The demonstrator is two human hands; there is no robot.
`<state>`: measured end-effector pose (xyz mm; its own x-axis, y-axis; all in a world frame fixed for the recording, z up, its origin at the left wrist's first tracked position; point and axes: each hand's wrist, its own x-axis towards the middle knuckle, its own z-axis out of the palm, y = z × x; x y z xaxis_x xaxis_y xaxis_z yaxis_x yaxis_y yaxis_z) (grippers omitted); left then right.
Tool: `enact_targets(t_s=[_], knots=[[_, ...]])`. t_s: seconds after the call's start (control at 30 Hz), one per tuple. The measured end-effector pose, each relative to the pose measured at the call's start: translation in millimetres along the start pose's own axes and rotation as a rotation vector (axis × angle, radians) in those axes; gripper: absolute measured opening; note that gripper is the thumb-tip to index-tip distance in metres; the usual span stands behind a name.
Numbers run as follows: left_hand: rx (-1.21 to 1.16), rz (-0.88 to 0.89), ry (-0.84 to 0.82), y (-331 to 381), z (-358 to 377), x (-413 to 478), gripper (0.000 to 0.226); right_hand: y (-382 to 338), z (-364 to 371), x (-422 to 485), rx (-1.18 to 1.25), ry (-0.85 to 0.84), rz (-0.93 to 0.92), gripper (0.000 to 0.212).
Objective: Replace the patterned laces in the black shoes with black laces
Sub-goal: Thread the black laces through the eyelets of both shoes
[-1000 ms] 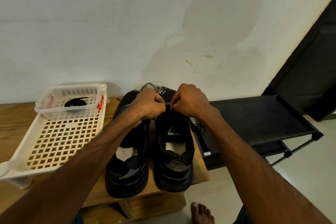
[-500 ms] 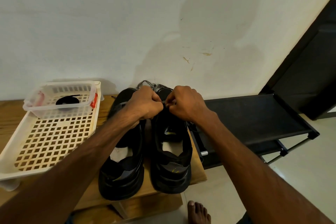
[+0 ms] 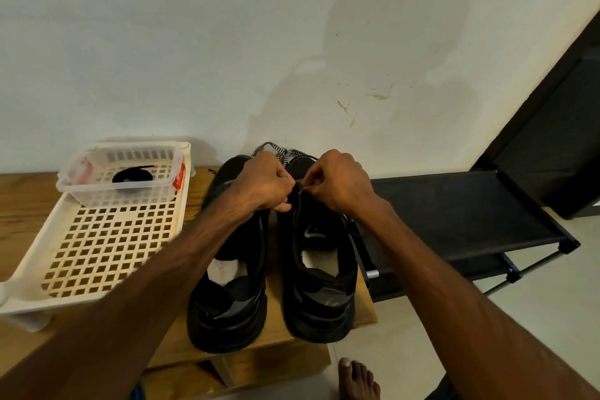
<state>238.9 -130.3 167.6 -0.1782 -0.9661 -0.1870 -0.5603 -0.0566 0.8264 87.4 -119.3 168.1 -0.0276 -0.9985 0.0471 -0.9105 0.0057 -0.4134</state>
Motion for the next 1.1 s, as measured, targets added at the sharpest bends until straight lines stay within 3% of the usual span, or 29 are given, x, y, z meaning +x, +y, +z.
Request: enact_targets(t_s=[0.23,0.43,0.6,0.73,0.8,0.87,0.93,1.0,1.1], knots=[[0.177,0.107,0.076,-3.3,6.2,6.0,0.018,-5.5,4.5,-1.4,0.018,0.016,0.03,0.012],[0.152,0.072,0.016,-5.4,-3.8,15.2,0.015,-3.2,-3.1,0.5,0.003,-0.108,0.041,0.02],[-0.224,0.113,0.123,6.2,-30.0,11.0,0.029,-1.8,-5.1,-1.1,0.041,-0.109,0.049,0.013],[-0.875,0.189,0.238,17.3,-60.2,7.9,0.027,0.2,-7.3,-1.6,0.031,-0.085,-0.004,0.009],[-0.975,0.194,0.233,17.8,-62.4,7.7,0.022,5.3,-15.4,-0.8,0.115,-0.033,-0.04,0.007],[-0.747,0.215,0.191,14.3,-53.6,6.4,0.019,8.6,-29.1,0.5,0.279,0.146,-0.062,0.007],[-0.143,0.319,0.164,5.1,-42.6,6.5,0.005,11.7,-45.0,0.6,0.466,0.424,-0.074,0.009],[0.36,0.398,0.04,-6.1,-30.8,6.6,0.015,14.9,-57.5,-0.2,0.622,0.606,-0.067,0.011],[0.709,0.372,0.001,-5.8,-19.0,3.0,0.018,19.4,-59.1,-1.6,0.652,0.557,-0.035,0.013]])
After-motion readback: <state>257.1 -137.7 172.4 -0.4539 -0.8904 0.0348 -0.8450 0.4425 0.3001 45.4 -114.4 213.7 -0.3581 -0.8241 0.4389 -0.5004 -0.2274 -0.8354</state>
